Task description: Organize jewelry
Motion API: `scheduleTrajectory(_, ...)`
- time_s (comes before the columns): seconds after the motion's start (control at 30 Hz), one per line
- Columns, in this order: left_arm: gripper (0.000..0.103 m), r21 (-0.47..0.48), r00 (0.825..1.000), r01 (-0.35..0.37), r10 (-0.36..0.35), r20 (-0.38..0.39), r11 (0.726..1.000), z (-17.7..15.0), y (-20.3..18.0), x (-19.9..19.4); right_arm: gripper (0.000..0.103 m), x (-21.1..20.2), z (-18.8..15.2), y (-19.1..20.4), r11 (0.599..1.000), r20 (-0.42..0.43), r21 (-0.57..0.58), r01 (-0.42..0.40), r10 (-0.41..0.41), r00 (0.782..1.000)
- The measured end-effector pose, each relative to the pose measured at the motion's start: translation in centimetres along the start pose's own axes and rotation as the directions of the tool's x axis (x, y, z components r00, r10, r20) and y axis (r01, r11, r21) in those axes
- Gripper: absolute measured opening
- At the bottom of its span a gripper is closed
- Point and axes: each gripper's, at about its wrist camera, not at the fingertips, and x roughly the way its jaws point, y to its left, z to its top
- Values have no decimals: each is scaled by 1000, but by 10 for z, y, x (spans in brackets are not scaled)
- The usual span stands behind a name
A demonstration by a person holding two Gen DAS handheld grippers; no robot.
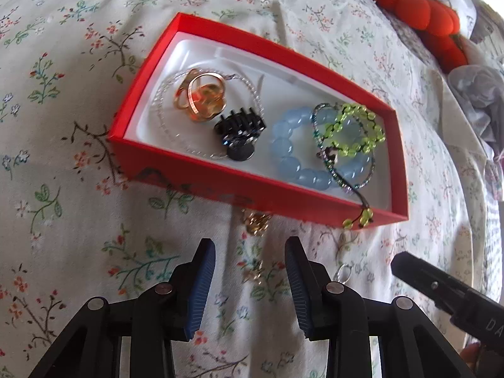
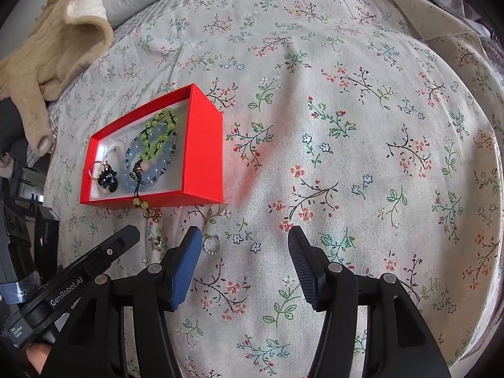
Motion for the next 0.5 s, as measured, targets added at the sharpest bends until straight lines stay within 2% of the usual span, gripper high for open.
scheduleTrajectory(0.13, 29, 14, 999, -26, 25, 42, 1000, 0, -14, 4, 60, 3, 3, -1, 1000, -4, -4, 4, -4, 1000)
scheduleTrajectory(0.5, 26, 12, 990, -124, 123, 73, 992, -4, -27, 30, 60, 8, 6, -10, 1000, -17, -12, 16, -17, 1000)
